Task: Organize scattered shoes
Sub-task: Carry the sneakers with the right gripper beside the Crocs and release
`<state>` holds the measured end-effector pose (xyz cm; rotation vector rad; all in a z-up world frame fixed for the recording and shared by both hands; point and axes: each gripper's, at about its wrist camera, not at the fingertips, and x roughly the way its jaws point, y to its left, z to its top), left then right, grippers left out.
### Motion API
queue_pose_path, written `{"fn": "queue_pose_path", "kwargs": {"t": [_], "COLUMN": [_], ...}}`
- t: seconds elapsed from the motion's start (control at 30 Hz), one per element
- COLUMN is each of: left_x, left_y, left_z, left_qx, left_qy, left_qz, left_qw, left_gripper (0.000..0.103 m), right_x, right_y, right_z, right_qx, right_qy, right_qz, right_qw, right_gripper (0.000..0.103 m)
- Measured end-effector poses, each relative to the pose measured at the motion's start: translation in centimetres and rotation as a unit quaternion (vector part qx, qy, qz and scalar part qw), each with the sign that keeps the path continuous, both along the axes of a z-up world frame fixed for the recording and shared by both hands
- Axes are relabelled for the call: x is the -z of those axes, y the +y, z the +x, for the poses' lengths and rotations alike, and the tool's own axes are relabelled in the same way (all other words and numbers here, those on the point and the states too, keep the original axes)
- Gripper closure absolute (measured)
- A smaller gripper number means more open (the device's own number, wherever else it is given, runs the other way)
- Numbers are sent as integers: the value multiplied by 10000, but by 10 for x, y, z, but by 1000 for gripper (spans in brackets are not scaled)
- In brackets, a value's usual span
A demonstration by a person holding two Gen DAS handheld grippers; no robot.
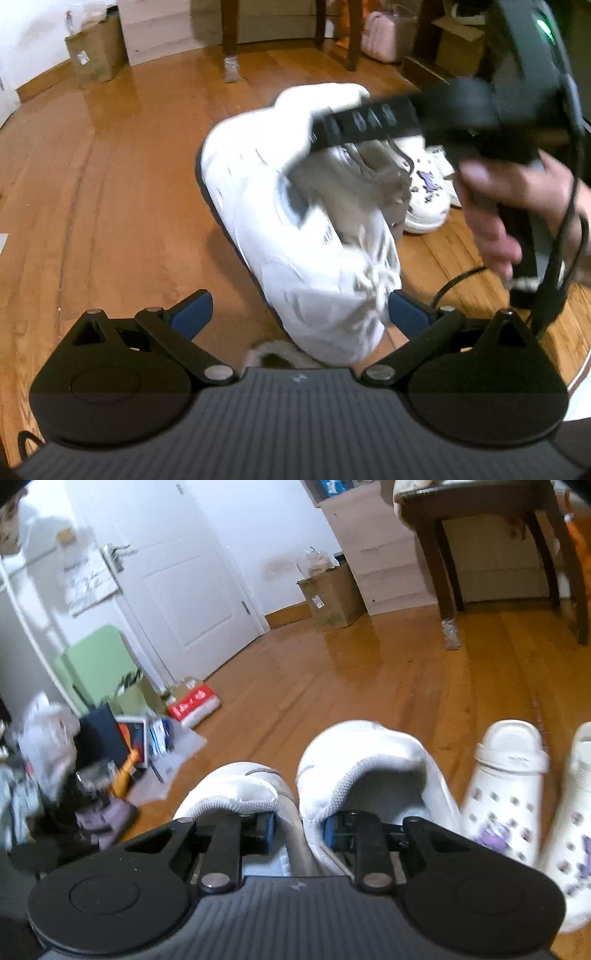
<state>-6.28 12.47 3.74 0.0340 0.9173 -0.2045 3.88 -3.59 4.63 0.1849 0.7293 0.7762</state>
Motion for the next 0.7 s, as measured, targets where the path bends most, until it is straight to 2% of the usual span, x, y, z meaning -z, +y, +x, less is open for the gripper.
{"fn": "queue_pose_path", "kwargs": {"t": [0.17,0.27,0.3,0.43,0.5,0.53,0.63,0.7], "left_x": [-2,-3,-2,11,27,37,62,75], "left_y": [28,44,51,65,74,78,85,84], "left_z": [32,55,64,91,116,129,160,175], "left_qx": [-279,-444,-537,-615,-596,-577,-608,-612], "left_qy": [-215,-325,-322,-253,-52,127,568,771], "left_qz": [-121,-101,-163,-436,-611,-739,-1033,-1061], "left_qw": [9993,9984,9979,9968,9963,9955,9912,9895], "left_gripper": [0,0,0,0,0,0,0,0], "right_x": [5,15,18,30,42,50,44,36], "right_y": [28,38,43,60,72,78,74,65], "right_z": [54,81,98,140,173,192,206,197], "right_qx": [202,553,855,1331,1388,1351,1432,1509], "right_qy": [460,747,835,1221,1630,1917,1725,1331], "right_qz": [145,136,73,-339,-646,-802,-818,-784], "right_qw": [9986,9956,9928,9830,9747,9688,9711,9764], "right_gripper": [78,78,78,78,69,68,56,28]}}
